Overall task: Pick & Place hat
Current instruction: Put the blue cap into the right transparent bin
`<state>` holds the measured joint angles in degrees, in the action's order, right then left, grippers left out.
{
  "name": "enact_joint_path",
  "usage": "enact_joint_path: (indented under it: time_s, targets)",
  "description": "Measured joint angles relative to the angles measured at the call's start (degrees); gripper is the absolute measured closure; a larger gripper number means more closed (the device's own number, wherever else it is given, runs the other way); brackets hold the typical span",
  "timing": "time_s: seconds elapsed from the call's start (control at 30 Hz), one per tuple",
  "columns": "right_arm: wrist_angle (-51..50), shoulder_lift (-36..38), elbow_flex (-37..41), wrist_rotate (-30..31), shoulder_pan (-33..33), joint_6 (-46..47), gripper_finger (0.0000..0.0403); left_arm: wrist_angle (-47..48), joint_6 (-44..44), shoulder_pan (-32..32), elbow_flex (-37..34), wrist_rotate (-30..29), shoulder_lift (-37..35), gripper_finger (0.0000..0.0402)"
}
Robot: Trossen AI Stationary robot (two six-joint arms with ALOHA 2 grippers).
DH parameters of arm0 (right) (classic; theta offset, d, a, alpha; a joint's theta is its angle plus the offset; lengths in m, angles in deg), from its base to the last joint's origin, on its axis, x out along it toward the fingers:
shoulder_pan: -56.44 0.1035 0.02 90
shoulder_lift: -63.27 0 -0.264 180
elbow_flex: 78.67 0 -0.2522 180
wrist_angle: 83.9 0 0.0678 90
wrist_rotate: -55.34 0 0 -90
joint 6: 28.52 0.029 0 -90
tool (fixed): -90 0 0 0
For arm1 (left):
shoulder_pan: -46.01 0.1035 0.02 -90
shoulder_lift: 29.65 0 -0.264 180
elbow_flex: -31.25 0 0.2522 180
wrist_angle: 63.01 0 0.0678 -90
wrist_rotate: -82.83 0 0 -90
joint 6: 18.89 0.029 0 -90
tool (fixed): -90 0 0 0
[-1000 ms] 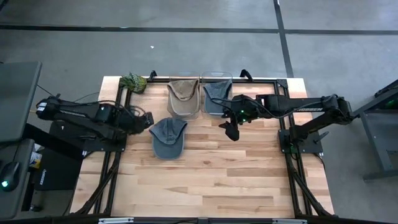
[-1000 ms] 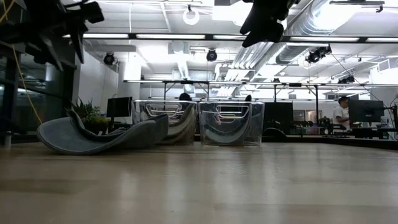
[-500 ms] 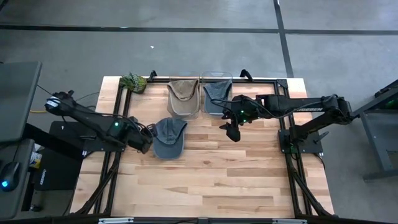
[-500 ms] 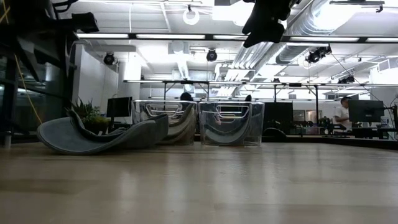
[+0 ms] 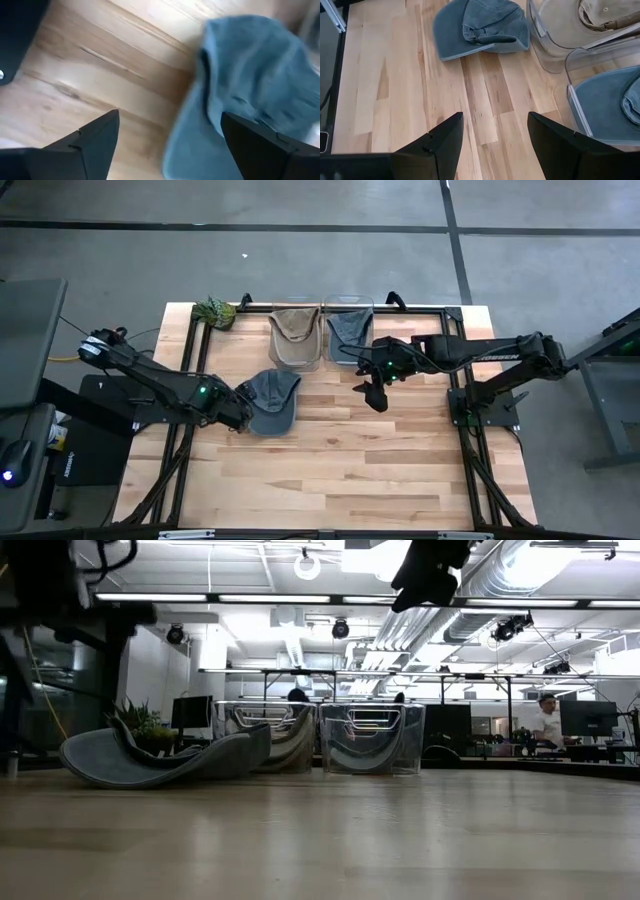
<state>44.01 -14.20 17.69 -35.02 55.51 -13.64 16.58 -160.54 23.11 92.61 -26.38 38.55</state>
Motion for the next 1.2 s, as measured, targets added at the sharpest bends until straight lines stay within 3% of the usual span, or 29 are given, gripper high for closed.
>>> enact_joint_path:
  time_s: [0.4, 0.63, 1.2]
  targets:
    - [0.6, 0.0, 0.0, 0.2, 0.3, -0.4, 0.0187, -12.2, -5.7, 0.0, -8.6, -8.6, -1.5, 0.0074]
    - [0.9, 0.0, 0.0, 0.2, 0.3, -0.4, 0.0187, -16.7, -9.7, 0.0, -13.8, -10.1, -2.2, 0.0074]
    - [2.5, 0.0, 0.0, 1.3, 0.3, -0.4, 0.0187, -24.9, -5.8, 1.1, -23.1, -13.2, -11.0, 0.0074]
